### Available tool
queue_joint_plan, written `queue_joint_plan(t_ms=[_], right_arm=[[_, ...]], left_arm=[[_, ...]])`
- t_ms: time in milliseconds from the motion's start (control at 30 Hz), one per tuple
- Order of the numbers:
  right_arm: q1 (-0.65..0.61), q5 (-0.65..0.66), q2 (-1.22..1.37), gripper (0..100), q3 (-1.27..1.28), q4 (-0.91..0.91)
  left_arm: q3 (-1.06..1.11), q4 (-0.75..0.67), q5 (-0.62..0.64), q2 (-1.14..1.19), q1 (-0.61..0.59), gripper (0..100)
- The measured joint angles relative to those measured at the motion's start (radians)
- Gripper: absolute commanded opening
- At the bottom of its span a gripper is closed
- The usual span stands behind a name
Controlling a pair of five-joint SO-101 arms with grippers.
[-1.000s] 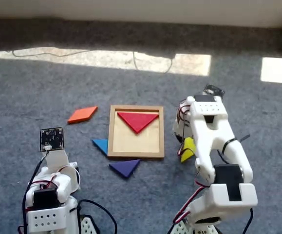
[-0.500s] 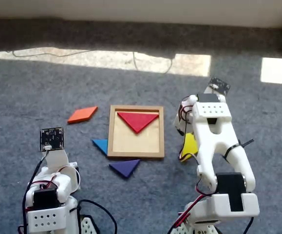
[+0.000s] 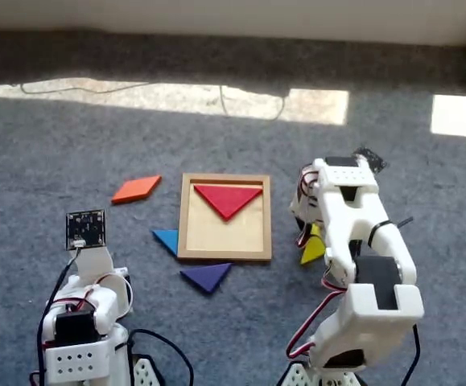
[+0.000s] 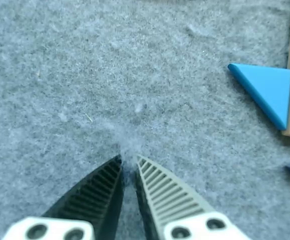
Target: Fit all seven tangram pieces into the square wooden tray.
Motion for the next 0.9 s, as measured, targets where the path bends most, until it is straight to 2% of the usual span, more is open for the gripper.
queue_joint_plan(t_ms=[200, 533, 767, 900], right_arm=[[0.008, -0.075, 0.0, 36.1, 0.0, -0.052], [0.058, -0.081, 0.0, 36.1, 0.0, -0.186], [0.072, -0.084, 0.0, 36.1, 0.002, -0.161], [0.028, -0.084, 0.0, 36.1, 0.006, -0.112]], left_arm=[[0.0, 0.0, 0.0, 0.0, 0.0, 1], [0.0, 0.0, 0.0, 0.0, 0.0, 1], [0.0, 0.0, 0.0, 0.0, 0.0, 1], [0.0, 0.0, 0.0, 0.0, 0.0, 1]])
